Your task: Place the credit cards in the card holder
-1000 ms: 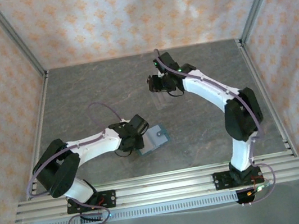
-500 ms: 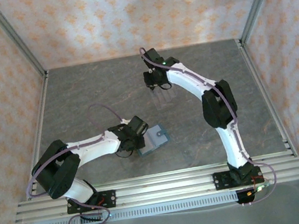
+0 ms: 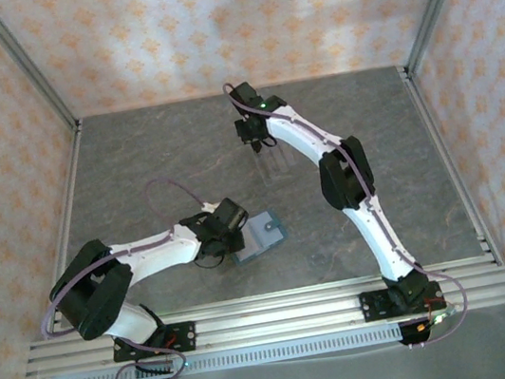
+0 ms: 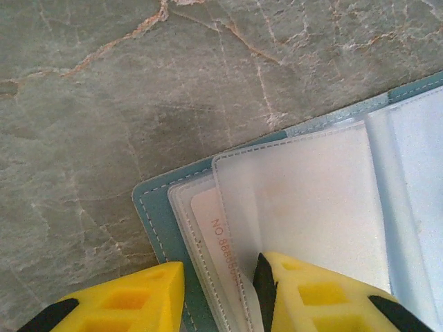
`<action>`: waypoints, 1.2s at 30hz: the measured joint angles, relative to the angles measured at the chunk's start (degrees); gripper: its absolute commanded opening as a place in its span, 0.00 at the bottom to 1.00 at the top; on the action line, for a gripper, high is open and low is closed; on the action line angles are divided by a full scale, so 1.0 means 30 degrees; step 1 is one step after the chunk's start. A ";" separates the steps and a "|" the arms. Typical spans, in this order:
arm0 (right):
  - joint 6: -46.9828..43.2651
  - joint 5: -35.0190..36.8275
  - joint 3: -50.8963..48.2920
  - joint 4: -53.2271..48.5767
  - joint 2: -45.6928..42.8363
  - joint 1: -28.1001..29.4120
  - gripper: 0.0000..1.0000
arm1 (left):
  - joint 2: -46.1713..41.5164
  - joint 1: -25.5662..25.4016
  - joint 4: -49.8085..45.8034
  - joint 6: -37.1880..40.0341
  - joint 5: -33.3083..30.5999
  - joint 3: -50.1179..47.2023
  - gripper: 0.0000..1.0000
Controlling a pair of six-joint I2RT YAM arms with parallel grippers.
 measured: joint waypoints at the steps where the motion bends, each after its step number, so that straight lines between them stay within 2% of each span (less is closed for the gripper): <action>1: -0.0102 0.0182 0.0197 -0.0044 0.0073 0.0000 0.22 | -0.0007 0.0007 0.0022 0.0000 0.0007 -0.0029 0.34; 7: -0.0495 0.0933 0.0466 -0.0393 0.0168 0.0000 0.23 | -0.0080 0.0007 0.0124 -0.0015 0.0007 -0.0124 0.34; 25: -0.0882 0.0911 0.1552 -0.1035 0.1450 -0.0109 0.23 | -0.0080 0.0007 0.0124 -0.0007 0.0000 -0.0124 0.34; 36: -0.0896 -0.0277 0.1552 -0.1042 0.1559 -0.0131 0.15 | -0.0080 0.0007 0.0233 -0.0007 0.0007 -0.0197 0.33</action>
